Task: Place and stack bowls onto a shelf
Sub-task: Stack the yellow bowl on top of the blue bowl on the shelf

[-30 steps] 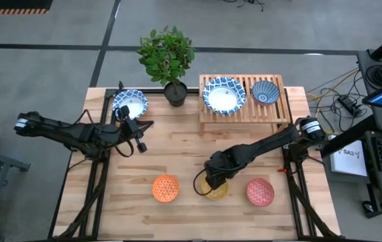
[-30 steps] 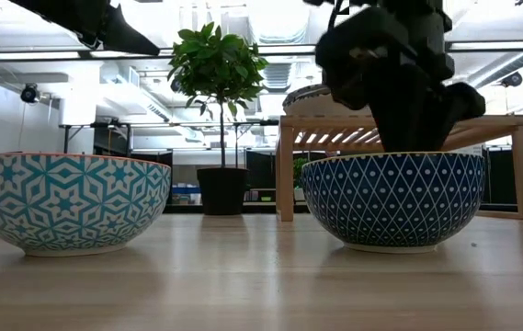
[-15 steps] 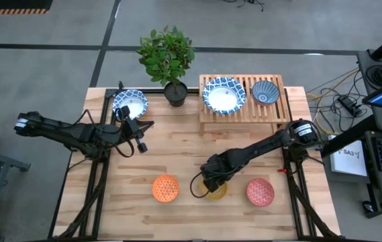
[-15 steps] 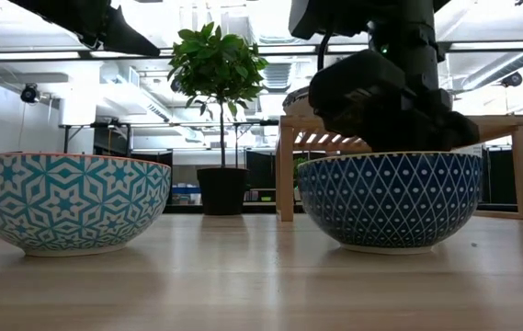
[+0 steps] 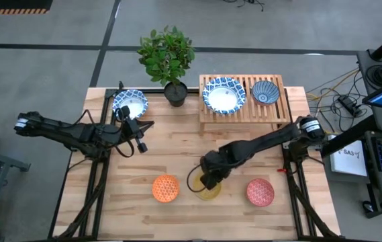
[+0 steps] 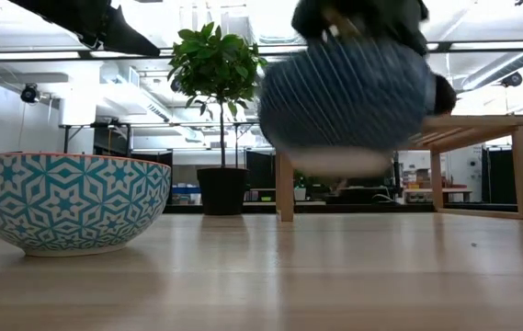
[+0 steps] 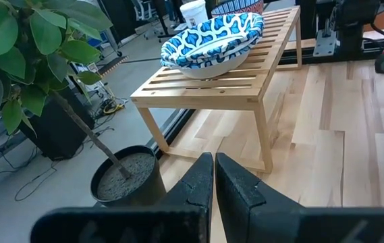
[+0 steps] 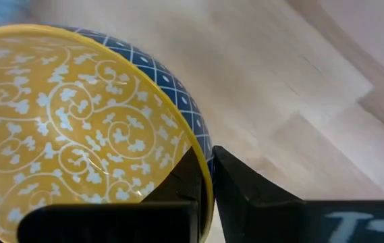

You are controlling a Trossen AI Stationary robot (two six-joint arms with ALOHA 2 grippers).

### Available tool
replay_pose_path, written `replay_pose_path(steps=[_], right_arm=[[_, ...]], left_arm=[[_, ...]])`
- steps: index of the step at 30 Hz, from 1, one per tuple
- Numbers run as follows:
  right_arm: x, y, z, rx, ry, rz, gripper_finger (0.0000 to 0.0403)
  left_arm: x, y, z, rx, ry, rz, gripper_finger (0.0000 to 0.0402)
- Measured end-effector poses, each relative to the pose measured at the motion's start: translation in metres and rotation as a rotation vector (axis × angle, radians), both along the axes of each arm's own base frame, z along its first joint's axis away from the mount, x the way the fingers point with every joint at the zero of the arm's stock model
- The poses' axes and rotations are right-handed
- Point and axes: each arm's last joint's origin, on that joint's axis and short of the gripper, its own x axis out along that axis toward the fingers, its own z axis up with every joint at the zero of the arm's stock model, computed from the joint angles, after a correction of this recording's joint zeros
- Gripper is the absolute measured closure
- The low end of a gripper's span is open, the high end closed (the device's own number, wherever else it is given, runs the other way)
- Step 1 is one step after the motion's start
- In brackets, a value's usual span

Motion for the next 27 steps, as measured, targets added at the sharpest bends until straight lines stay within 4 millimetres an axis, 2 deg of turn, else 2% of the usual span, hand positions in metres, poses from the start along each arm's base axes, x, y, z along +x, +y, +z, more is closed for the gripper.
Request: replay_pose_path(steps=[3, 8, 15, 19, 27], right_arm=[[0.005, -0.009, 0.023, 0.019, -0.071, -0.007, 0.0389], [0.015, -0.024, 0.072, 0.028, -0.249, 0.003, 0.0389], [0.023, -0.055, 0.131, -0.049, -0.442, 0.012, 0.0389], [0.015, -0.079, 0.156, -0.106, -0.442, -0.016, 0.0389], [-0.017, -0.124, 0.198, -0.202, -0.356, -0.070, 0.0390]], left_arm=[[0.000, 0.000, 0.000, 0.000, 0.000, 0.000, 0.0402], [0.000, 0.000, 0.000, 0.000, 0.001, 0.000, 0.0401], [0.000, 0.000, -0.001, 0.000, 0.002, 0.000, 0.0402], [0.000, 0.000, -0.001, -0.002, 0.004, 0.000, 0.0402], [0.000, 0.000, -0.001, -0.002, 0.007, 0.001, 0.0402]])
